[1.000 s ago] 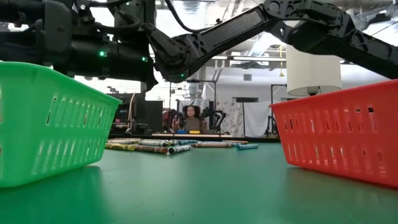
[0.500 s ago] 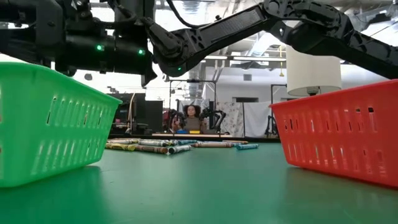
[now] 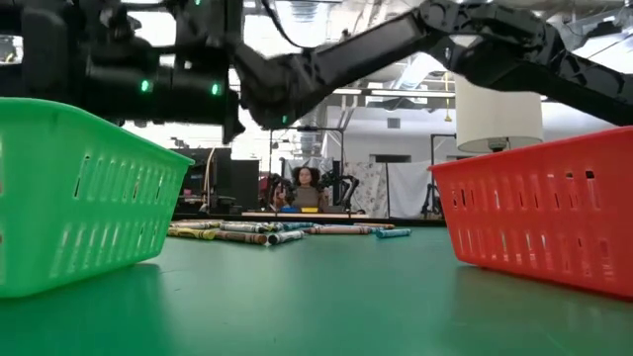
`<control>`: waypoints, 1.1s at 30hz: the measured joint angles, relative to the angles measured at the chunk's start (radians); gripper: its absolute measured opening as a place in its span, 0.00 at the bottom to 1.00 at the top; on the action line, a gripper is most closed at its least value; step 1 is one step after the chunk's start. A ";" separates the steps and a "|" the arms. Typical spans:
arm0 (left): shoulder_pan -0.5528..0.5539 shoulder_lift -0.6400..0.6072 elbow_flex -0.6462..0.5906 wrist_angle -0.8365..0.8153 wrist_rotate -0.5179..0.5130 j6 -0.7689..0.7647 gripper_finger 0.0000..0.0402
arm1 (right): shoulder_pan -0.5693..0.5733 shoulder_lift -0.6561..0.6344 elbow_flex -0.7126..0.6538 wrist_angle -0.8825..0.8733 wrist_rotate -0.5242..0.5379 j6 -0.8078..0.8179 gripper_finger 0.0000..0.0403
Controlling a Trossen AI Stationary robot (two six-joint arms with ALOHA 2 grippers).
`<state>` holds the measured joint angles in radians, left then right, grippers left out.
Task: Sort crayons
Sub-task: Put the brown crayon into the orange bin
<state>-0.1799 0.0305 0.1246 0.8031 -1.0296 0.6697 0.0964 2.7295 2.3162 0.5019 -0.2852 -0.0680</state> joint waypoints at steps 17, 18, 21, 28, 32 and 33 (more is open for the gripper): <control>0.000 0.000 0.000 -0.001 -0.005 0.008 0.34 | -0.007 0.042 0.039 -0.071 -0.007 0.047 0.00; 0.000 0.000 0.000 0.000 -0.005 0.008 0.34 | -0.007 0.042 0.039 -0.072 -0.007 0.050 0.01; 0.000 0.000 0.000 -0.001 -0.005 0.008 0.34 | -0.007 0.042 0.039 -0.077 -0.007 0.053 0.02; 0.000 0.000 0.000 -0.001 -0.005 0.008 0.34 | -0.007 0.042 0.039 -0.077 -0.007 0.053 0.08; 0.000 0.000 0.000 -0.001 -0.005 0.008 0.34 | -0.007 0.042 0.039 -0.076 -0.006 0.053 0.12; 0.000 0.000 0.000 -0.001 -0.005 0.008 0.34 | -0.008 0.042 0.039 -0.076 -0.006 0.053 0.12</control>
<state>-0.1799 0.0307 0.1249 0.8021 -1.0344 0.6773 0.0887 2.7712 2.3550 0.4255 -0.2916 -0.0154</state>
